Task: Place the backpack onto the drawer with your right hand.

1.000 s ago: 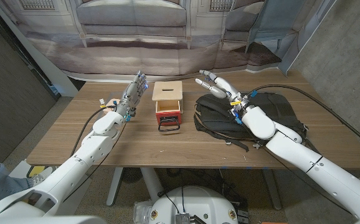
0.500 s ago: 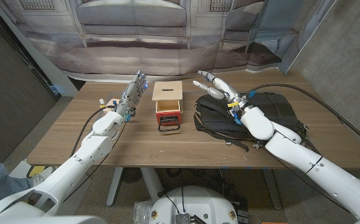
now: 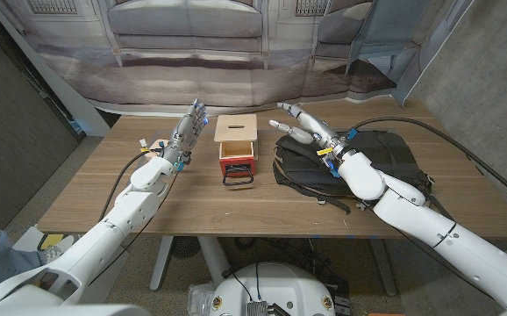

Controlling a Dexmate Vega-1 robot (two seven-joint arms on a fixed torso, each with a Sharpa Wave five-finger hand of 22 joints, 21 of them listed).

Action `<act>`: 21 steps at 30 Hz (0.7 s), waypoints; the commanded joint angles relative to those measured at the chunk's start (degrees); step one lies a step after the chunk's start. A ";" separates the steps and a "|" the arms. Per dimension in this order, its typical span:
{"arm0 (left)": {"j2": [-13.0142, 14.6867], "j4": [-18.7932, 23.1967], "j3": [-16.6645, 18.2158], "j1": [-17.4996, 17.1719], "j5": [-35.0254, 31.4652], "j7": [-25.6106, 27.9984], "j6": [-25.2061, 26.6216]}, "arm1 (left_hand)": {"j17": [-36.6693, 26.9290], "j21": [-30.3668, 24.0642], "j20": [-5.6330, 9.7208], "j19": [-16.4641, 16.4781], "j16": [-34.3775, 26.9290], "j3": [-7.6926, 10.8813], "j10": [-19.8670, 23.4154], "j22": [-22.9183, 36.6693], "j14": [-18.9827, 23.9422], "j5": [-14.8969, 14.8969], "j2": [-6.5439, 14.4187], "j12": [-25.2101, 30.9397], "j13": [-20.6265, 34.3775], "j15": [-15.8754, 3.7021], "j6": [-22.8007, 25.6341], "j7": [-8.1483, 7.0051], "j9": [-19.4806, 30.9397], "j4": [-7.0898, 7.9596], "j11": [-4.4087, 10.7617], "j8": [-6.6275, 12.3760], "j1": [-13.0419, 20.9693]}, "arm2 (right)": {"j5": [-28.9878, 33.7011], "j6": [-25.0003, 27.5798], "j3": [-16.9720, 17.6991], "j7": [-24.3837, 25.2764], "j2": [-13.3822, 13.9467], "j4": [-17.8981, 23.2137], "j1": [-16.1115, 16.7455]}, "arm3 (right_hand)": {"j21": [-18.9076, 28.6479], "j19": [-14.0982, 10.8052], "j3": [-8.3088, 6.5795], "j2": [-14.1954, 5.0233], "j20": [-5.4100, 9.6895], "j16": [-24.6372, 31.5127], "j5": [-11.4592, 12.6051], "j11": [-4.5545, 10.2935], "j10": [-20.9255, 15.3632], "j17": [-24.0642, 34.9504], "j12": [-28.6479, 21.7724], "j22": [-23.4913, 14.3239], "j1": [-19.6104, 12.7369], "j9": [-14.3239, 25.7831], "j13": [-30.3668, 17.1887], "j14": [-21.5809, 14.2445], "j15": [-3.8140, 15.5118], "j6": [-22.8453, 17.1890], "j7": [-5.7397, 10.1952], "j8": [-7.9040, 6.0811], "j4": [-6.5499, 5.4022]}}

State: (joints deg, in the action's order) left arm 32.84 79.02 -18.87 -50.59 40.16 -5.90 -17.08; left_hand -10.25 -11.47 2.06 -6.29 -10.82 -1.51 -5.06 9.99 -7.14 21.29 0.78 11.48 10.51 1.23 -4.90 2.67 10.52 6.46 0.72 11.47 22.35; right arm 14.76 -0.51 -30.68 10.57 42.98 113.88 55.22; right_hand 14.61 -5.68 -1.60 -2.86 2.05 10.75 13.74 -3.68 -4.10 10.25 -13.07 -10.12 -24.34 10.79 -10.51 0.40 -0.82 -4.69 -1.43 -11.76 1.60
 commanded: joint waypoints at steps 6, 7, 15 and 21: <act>0.29 0.43 0.25 -0.58 0.00 0.21 -0.27 | -0.25 0.14 0.73 -0.74 0.11 -0.46 0.09 0.34 -0.25 0.05 0.51 0.09 0.18 -0.02 0.18 -0.29 0.19 0.07 -0.13 -0.12 0.11 | 5.94 5.08 -1.54 -0.85 0.77 2.82 -0.25 | -0.27 -0.68 -0.29 -0.02 0.98 -0.05 -0.38 0.10 -0.02 0.12 0.27 -0.20 -1.77 0.16 -0.23 -0.03 0.06 -0.14 0.43 0.15 1.06; 0.22 0.21 0.23 -0.53 0.10 -0.03 -0.37 | -0.25 0.14 0.72 -0.75 0.12 -0.46 0.07 0.34 -0.27 0.05 0.51 0.08 0.18 -0.02 0.16 -0.28 0.19 0.07 -0.16 -0.13 0.11 | 6.80 5.76 -1.83 -0.97 0.82 3.25 -0.30 | -0.30 -0.68 -0.32 -0.02 0.97 -0.07 -0.39 0.10 -0.01 0.11 0.28 -0.20 -1.86 0.16 -0.23 0.00 0.05 -0.14 0.46 0.14 1.12; 0.04 -0.32 0.29 -0.53 0.26 -0.44 -0.87 | -0.25 0.16 0.69 -0.83 0.11 -0.56 0.13 0.34 -0.28 0.04 0.56 0.10 0.19 -0.06 0.12 -0.37 0.19 0.06 -0.08 -0.16 0.14 | 8.09 6.64 -2.27 -1.00 0.76 4.01 -0.05 | -0.50 -0.71 -0.48 0.07 0.83 -0.09 -0.44 0.09 0.01 0.10 0.33 -0.19 -2.58 0.16 -0.23 0.04 -0.03 -0.16 0.52 0.14 1.63; 0.11 -0.18 0.49 -0.66 0.23 -0.17 -1.01 | -0.25 0.16 0.65 -0.87 0.12 -0.64 0.13 0.34 -0.30 0.03 0.60 0.10 0.19 -0.05 0.12 -0.41 0.19 0.06 -0.15 -0.16 0.16 | 9.34 8.02 -2.46 -1.05 0.86 5.02 0.41 | -0.62 -0.75 -0.59 0.11 0.79 -0.06 -0.47 0.17 -0.01 0.09 0.35 -0.19 -3.02 0.17 -0.24 -0.06 -0.11 -0.12 0.59 0.15 1.93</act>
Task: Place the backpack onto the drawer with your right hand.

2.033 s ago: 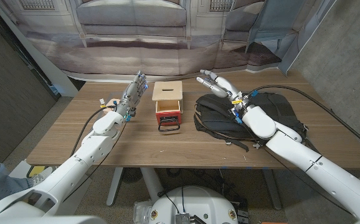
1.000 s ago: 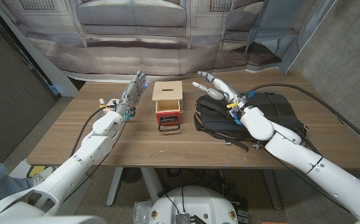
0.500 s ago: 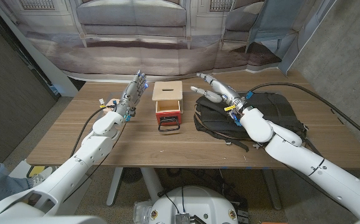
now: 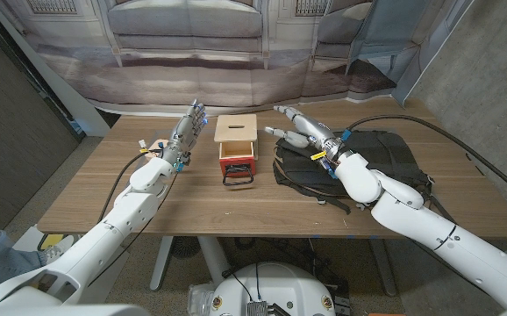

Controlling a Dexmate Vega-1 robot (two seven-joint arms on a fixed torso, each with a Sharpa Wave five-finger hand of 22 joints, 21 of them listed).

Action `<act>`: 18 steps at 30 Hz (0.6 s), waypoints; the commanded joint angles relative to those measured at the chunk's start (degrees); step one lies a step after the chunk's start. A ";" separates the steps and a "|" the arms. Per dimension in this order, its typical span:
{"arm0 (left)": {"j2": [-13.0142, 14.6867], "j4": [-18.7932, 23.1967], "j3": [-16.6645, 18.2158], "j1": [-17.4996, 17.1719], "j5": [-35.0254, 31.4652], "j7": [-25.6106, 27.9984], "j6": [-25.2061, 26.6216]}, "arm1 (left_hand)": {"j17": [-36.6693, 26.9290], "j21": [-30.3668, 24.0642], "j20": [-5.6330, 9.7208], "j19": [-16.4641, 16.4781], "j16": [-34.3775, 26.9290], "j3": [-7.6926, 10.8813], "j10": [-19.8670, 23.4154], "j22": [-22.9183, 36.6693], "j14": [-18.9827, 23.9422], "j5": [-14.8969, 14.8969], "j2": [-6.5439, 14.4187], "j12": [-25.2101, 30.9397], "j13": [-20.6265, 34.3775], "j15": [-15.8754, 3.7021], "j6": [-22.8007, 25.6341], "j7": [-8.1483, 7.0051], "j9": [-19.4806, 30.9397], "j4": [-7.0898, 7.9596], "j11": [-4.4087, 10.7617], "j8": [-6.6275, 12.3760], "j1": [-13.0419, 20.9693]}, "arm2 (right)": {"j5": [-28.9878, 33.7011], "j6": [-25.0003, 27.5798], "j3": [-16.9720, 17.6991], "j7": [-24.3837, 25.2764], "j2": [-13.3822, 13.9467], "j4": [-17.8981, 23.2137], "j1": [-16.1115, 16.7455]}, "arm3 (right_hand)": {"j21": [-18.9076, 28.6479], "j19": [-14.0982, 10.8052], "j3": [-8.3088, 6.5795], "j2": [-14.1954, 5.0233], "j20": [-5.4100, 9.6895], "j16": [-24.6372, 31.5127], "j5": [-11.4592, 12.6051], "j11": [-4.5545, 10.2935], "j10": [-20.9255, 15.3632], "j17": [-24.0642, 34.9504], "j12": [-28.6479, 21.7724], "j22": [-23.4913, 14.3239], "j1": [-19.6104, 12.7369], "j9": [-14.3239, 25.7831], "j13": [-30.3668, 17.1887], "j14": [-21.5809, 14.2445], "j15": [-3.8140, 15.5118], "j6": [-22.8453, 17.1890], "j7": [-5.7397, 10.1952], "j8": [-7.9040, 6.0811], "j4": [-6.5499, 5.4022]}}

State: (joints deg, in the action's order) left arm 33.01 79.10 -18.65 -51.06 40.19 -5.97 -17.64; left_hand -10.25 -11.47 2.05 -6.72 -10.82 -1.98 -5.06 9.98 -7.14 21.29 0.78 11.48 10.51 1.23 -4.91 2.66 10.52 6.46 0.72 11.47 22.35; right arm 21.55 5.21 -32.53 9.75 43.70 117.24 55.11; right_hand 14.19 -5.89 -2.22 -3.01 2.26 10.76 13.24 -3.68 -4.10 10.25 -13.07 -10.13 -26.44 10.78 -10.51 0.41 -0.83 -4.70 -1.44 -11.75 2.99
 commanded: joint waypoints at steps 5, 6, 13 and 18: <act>0.05 -0.26 0.21 -0.04 0.06 -0.30 -0.50 | -0.25 0.16 0.67 -0.47 0.11 -0.22 0.11 0.34 -0.28 0.02 0.63 0.09 0.19 -0.07 0.11 -0.35 0.19 0.06 -0.20 -0.17 0.18 | 4.40 4.12 -1.21 -0.66 0.26 2.51 0.59 | -0.33 -0.48 -0.09 0.24 0.46 -0.10 0.00 0.15 0.07 0.09 0.40 -0.19 -1.32 0.18 -0.24 0.00 -0.21 -0.07 0.50 0.17 0.80; 0.02 -0.21 0.22 -0.06 0.08 -0.22 -0.47 | -0.25 0.16 0.65 -0.47 0.10 -0.23 0.15 0.34 -0.27 0.02 0.64 0.11 0.19 -0.10 0.13 -0.34 0.19 0.05 -0.23 -0.17 0.18 | 4.91 4.56 -1.41 -0.76 0.27 2.74 0.60 | -0.36 -0.48 -0.11 0.24 0.48 -0.12 0.00 0.17 0.10 0.09 0.42 -0.19 -1.40 0.18 -0.24 0.04 -0.24 -0.03 0.48 0.19 0.86; -0.03 -0.27 0.19 0.05 0.13 -0.40 -0.51 | -0.25 0.19 0.66 -0.60 0.08 -0.33 0.15 0.34 -0.22 0.01 0.69 0.10 0.19 -0.09 0.13 -0.42 0.19 0.05 -0.06 -0.17 0.21 | 7.41 6.18 -2.59 -2.30 0.56 3.44 0.03 | -0.63 -0.35 -0.28 0.33 0.14 -0.19 -0.06 0.31 0.54 0.09 0.62 -0.20 -2.14 0.19 -0.25 0.24 -0.50 0.33 0.49 0.33 1.38; -0.07 -0.18 0.25 -0.12 0.17 -0.23 -0.58 | -0.25 0.19 0.55 -0.65 0.08 -0.40 0.15 0.35 -0.22 0.00 0.72 0.10 0.19 -0.08 0.13 -0.42 0.19 0.05 -0.11 -0.18 0.22 | 8.94 7.37 -3.49 -4.37 0.86 3.83 -0.76 | -0.84 -0.20 -0.34 0.46 -0.01 -0.30 -0.11 0.05 0.81 0.09 0.73 -0.21 -2.55 0.19 -0.26 0.59 -0.84 0.46 0.45 0.37 1.70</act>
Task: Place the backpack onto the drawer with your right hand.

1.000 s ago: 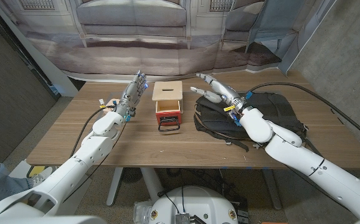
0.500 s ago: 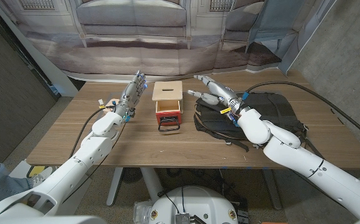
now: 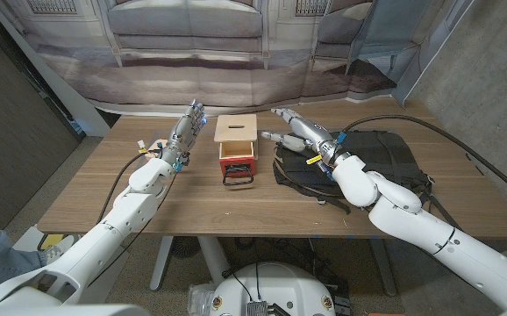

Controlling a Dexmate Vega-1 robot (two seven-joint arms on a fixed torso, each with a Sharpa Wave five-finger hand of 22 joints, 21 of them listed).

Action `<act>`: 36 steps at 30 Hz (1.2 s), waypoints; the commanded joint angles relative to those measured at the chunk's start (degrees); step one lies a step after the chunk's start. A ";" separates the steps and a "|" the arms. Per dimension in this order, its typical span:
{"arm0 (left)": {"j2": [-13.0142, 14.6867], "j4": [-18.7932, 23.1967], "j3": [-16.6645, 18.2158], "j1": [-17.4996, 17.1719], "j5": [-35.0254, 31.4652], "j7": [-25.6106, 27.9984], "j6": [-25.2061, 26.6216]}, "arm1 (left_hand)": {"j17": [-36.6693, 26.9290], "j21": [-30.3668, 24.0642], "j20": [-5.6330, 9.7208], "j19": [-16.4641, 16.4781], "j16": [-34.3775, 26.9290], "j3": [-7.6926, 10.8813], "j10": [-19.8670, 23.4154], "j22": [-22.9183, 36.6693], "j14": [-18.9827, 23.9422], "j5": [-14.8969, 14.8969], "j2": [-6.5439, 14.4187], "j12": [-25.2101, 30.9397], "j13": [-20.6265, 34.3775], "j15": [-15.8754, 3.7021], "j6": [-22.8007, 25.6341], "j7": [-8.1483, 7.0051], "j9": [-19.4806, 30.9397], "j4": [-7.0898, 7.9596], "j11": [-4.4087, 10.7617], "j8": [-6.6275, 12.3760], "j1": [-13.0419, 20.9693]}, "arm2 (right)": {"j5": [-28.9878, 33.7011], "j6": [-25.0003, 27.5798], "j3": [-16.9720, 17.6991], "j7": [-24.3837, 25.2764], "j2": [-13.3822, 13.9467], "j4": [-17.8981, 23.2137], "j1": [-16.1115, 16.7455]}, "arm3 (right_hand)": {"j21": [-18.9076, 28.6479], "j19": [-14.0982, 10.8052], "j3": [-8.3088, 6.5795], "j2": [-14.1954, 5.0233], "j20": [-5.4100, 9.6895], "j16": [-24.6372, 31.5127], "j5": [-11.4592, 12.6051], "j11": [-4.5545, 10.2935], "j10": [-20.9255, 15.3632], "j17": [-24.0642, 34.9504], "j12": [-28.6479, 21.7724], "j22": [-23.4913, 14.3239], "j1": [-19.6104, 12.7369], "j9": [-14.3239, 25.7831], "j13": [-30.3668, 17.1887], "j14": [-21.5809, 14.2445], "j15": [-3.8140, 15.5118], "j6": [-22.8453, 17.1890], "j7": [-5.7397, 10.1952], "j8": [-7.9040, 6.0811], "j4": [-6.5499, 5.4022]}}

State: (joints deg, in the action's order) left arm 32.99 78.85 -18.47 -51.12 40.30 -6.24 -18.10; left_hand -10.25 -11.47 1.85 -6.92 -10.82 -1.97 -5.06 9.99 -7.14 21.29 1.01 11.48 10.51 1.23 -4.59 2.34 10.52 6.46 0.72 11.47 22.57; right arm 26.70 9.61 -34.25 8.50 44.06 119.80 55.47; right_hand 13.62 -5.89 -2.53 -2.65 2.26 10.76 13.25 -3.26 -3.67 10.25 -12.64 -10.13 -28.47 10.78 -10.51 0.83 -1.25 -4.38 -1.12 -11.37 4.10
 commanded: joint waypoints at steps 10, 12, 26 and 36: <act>-0.01 0.34 0.02 -0.37 0.14 0.11 0.03 | -0.25 0.18 0.64 -0.52 0.06 -0.52 0.20 0.36 -0.15 -0.03 0.57 0.12 0.19 -0.07 -0.03 -0.18 0.19 0.05 -0.08 -0.13 0.01 | 6.26 4.35 -3.35 -5.32 0.00 1.16 -2.42 | -0.56 0.02 -0.09 0.24 -0.22 -0.37 -0.16 -0.23 0.66 0.09 0.39 -0.22 -1.01 0.20 -0.28 0.48 -0.55 0.49 0.12 0.09 0.97; -0.04 0.17 0.06 -0.37 0.33 -0.30 -0.16 | -0.25 0.18 0.68 -0.53 0.06 -0.55 0.25 0.37 -0.16 -0.03 0.58 0.13 0.19 -0.06 -0.02 -0.16 0.19 0.05 -0.07 -0.13 0.02 | 6.54 4.62 -3.53 -5.72 -0.06 1.22 -2.54 | -0.61 0.07 -0.10 0.27 -0.32 -0.37 -0.17 -0.23 0.70 0.09 0.40 -0.22 -1.10 0.21 -0.29 0.51 -0.61 0.60 0.13 0.13 1.04; 0.17 0.62 0.23 -0.75 0.52 -0.43 -0.26 | -0.25 0.15 0.65 -0.59 0.05 -0.73 0.24 0.39 -0.12 -0.06 0.66 0.12 0.19 -0.01 0.05 -0.10 0.19 0.04 -0.07 -0.12 0.05 | 10.61 8.92 -5.16 -7.72 -0.75 2.53 -2.58 | -0.84 0.08 0.09 0.78 -1.00 -0.30 -0.16 -0.14 1.01 0.14 0.50 -0.24 -1.26 0.22 -0.31 0.60 -0.90 1.06 0.24 0.26 1.33; 0.10 0.84 0.25 -0.92 0.39 -0.16 -0.45 | -0.25 0.14 0.54 -0.65 0.04 -0.86 0.31 0.40 -0.08 -0.07 0.73 0.14 0.19 -0.04 0.17 -0.09 0.19 0.04 -0.13 -0.10 0.08 | 13.68 10.71 -6.20 -9.70 -0.71 3.08 -3.25 | -1.13 0.34 0.26 1.31 -1.50 -0.34 0.00 -0.05 1.56 0.18 0.67 -0.25 -1.52 0.23 -0.34 0.90 -1.35 1.76 0.29 0.43 1.66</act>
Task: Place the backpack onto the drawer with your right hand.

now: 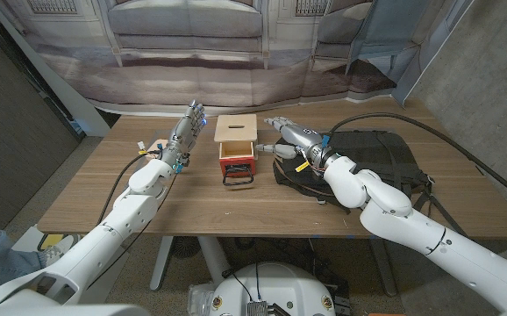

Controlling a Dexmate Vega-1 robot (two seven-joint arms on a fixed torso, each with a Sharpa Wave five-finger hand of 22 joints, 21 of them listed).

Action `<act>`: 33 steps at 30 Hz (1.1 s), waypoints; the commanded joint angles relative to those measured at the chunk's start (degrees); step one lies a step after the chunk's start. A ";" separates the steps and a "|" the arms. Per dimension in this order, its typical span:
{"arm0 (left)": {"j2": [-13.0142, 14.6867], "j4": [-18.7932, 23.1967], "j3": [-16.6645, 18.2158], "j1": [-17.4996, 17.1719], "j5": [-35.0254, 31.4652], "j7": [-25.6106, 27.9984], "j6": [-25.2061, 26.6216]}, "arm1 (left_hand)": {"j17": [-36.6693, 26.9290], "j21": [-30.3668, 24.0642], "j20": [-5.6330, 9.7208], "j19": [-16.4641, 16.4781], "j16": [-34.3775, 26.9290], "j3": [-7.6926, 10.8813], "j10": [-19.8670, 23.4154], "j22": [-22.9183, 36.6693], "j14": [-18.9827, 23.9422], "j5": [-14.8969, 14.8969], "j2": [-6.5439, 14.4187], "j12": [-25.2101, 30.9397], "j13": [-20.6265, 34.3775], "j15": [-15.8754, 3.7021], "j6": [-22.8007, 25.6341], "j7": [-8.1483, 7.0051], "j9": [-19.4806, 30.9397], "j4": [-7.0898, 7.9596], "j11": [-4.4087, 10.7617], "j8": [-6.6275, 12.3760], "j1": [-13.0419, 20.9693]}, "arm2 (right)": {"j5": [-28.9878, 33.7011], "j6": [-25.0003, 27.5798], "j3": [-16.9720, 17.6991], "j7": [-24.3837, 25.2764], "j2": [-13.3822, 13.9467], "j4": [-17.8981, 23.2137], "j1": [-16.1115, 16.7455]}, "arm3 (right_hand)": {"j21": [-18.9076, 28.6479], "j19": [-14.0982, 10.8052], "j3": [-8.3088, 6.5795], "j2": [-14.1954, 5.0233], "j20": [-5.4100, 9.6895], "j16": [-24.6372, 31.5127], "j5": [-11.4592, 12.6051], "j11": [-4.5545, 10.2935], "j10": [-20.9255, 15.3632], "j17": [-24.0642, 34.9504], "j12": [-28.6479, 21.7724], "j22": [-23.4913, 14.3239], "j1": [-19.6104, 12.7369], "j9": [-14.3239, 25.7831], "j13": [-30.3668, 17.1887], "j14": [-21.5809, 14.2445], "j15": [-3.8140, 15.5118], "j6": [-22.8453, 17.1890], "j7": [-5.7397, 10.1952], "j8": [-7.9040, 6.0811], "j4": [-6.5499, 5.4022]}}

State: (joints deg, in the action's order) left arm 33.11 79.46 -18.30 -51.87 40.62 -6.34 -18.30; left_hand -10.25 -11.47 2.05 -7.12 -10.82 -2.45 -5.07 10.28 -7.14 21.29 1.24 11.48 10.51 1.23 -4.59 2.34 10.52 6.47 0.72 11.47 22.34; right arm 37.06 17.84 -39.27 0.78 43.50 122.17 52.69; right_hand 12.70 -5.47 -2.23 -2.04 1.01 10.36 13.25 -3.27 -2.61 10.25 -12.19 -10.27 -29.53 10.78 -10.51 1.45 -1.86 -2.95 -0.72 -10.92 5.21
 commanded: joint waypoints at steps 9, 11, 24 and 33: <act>-0.01 0.93 0.08 -0.39 -0.33 0.92 -0.08 | -0.25 0.13 0.38 -0.53 0.00 -0.54 0.33 0.12 0.06 -0.09 0.59 0.13 0.19 0.08 0.39 0.21 0.19 0.02 -0.41 -0.03 0.35 | 4.87 2.97 -1.80 -3.48 -0.21 0.25 -1.06 | -0.74 0.54 0.04 1.30 -0.78 -0.44 0.50 -0.41 2.18 0.24 0.67 -0.13 -1.23 0.26 -0.41 2.58 -2.63 1.61 0.88 0.16 1.19; -0.19 0.79 0.05 -0.33 -0.20 0.71 -0.27 | -0.25 0.12 0.39 -0.54 -0.01 -0.57 0.43 0.12 0.09 -0.10 0.60 0.17 0.19 0.11 0.41 0.31 0.19 0.02 -0.73 -0.04 0.36 | 5.21 3.30 -1.94 -3.93 -0.33 0.16 -1.22 | -0.85 0.70 0.06 1.40 -1.23 -0.37 0.61 -0.49 2.72 0.25 0.81 -0.14 -1.37 0.27 -0.43 2.80 -2.89 2.01 1.17 0.22 1.29; -0.35 0.15 -0.26 0.16 -0.41 0.87 0.25 | -0.25 0.10 0.39 -0.57 0.01 -0.72 0.54 0.13 0.10 -0.11 0.67 0.20 0.19 0.21 0.63 0.49 0.19 0.01 -0.63 0.01 0.39 | 7.43 5.38 -3.42 -7.15 -1.26 -0.64 -2.52 | -1.28 1.41 0.35 2.22 -4.70 -0.07 1.37 -1.07 5.21 0.28 1.04 -0.15 -2.15 0.32 -0.52 3.96 -5.66 6.54 1.60 0.75 1.85; -0.80 -1.28 -0.46 1.13 -0.17 -0.09 0.06 | -0.25 0.10 0.38 -0.62 0.02 -0.84 0.53 0.13 0.10 -0.12 0.71 0.18 0.19 0.40 0.78 0.60 0.19 0.00 -0.77 0.04 0.42 | 11.03 8.35 -5.01 -9.14 -2.17 -0.65 -3.10 | -1.38 1.46 0.80 2.86 -11.32 0.22 2.00 -1.52 5.33 0.23 0.64 -0.21 -2.29 0.31 -0.44 3.54 -6.66 7.47 2.05 0.24 1.91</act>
State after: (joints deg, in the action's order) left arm 32.73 79.61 -18.47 -51.72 40.28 -5.54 -18.39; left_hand -10.25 -11.47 2.04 -7.11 -10.82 -2.94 -4.65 10.27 -6.93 21.29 1.46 11.48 10.51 1.44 -4.06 2.87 10.52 6.31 0.30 11.47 22.57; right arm 44.38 23.17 -42.59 -5.83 42.29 121.74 50.40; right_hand 11.42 -4.18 -1.59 0.33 -8.69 10.40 14.86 -4.40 2.38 10.25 -11.31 -10.26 -31.89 10.78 -10.80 4.81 -8.12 4.04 1.15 -10.39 6.79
